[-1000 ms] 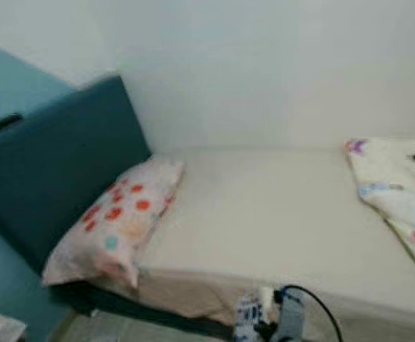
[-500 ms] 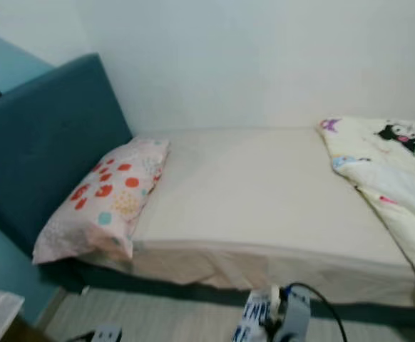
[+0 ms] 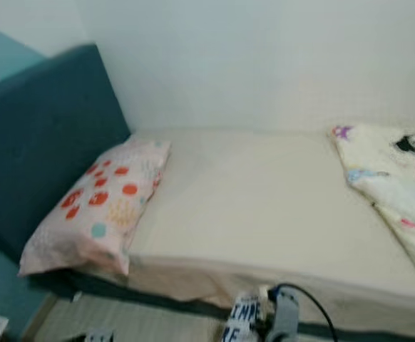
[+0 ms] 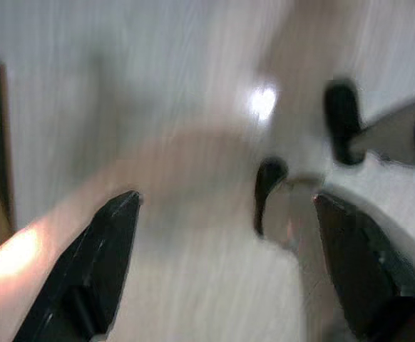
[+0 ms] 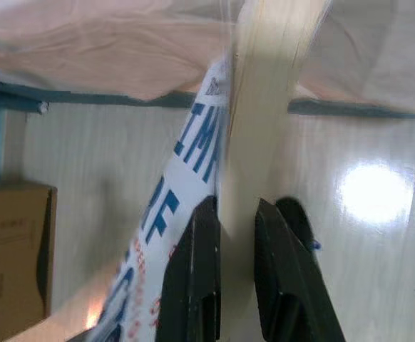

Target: Clean up the room

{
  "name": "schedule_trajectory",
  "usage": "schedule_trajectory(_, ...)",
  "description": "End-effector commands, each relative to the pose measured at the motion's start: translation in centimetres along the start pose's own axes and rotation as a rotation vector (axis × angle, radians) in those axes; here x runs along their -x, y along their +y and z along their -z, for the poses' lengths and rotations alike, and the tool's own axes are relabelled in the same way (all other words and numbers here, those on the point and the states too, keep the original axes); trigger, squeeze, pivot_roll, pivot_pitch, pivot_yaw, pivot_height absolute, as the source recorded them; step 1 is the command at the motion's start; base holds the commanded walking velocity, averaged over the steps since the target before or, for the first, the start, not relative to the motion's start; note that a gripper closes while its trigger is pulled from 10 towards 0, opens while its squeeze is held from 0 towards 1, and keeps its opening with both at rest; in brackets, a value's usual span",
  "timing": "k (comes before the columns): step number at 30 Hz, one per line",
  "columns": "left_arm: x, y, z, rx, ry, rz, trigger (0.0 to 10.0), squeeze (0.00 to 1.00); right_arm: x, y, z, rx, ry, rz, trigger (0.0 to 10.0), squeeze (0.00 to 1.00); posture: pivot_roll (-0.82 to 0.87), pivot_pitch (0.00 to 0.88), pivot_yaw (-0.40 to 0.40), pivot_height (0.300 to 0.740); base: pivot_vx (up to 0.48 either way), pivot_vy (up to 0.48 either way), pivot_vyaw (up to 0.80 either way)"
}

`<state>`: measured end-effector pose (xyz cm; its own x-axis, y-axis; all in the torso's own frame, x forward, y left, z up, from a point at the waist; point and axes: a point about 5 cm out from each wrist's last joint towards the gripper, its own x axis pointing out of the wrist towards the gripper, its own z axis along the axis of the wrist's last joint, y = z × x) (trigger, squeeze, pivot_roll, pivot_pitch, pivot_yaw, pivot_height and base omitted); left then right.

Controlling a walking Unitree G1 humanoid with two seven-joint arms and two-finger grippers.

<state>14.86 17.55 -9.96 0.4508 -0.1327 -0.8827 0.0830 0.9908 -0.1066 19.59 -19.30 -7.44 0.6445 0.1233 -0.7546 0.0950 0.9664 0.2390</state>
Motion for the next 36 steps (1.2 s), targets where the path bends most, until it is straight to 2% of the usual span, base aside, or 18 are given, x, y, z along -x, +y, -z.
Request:
schedule_trajectory(1, 0.2, 0.8, 0.2, -0.003, 0.0, -0.019, 10.0, 0.0, -0.1, 0.6, 0.1, 0.032, 0.021, -0.034, 10.0, 0.0, -0.11, 0.0, 0.069, 0.735, 0.315, 0.0, 0.79)
schedule_trajectory(9, 0.1, 0.6, 0.0, -0.001, -0.003, -0.013, 10.0, 0.0, -0.4, 1.0, -0.8, 0.102, 0.012, -0.079, 10.0, 0.0, -0.12, 0.0, 0.066, 0.735, 0.312, 0.0, 0.79)
schedule_trajectory(17, 0.1, 0.3, 0.0, 0.003, -0.004, -0.008, 10.0, 0.0, -0.4, 1.4, -0.7, 0.155, 0.038, -0.141, 10.0, 0.0, -0.12, 0.0, 0.06, 0.735, 0.315, 0.0, 0.79)
schedule_trajectory(22, 0.0, 0.1, 0.1, 0.004, -0.001, -0.007, 10.0, 0.0, -0.3, 1.6, -0.8, 0.225, 0.062, -0.201, 10.0, 0.0, -0.13, 0.0, 0.058, 0.735, 0.307, 0.0, 0.79)
schedule_trajectory(30, 0.0, 0.0, 0.2, 0.001, 0.0, -0.006, 10.0, 0.0, -0.3, 1.6, -0.8, 0.264, 0.077, -0.231, 10.0, 0.0, -0.13, 0.0, 0.053, 0.735, 0.279, 0.0, 0.79)
schedule_trajectory(31, 0.0, -0.1, 0.2, 0.016, -0.002, -0.007, 10.0, 0.0, -0.2, 1.4, -0.7, 0.341, 0.109, -0.25, 10.0, 0.0, -0.13, 0.0, 0.049, 0.735, 0.0, 0.0, 0.8)
schedule_trajectory(32, 0.0, -0.1, 0.2, 0.016, -0.002, -0.007, 10.0, 0.0, -0.2, 1.4, -0.7, 0.341, 0.109, -0.25, 10.0, 0.0, -0.13, 0.0, 0.049, 0.735, 0.0, 0.0, 0.8)
schedule_trajectory(35, -0.1, -0.4, 0.0, 0.023, -0.013, 0.008, 10.0, 0.0, 0.0, 0.6, -0.7, 0.481, 0.165, -0.233, 10.0, 0.0, -0.12, 0.0, 0.044, 0.735, 0.0, 0.0, 0.0)
schedule_trajectory(36, -0.1, -0.4, 0.0, 0.023, -0.013, 0.008, 10.0, 0.0, 0.0, 0.6, -0.7, 0.481, 0.165, -0.233, 10.0, 0.0, -0.12, 0.0, 0.044, 0.735, 0.0, 0.0, 0.0)
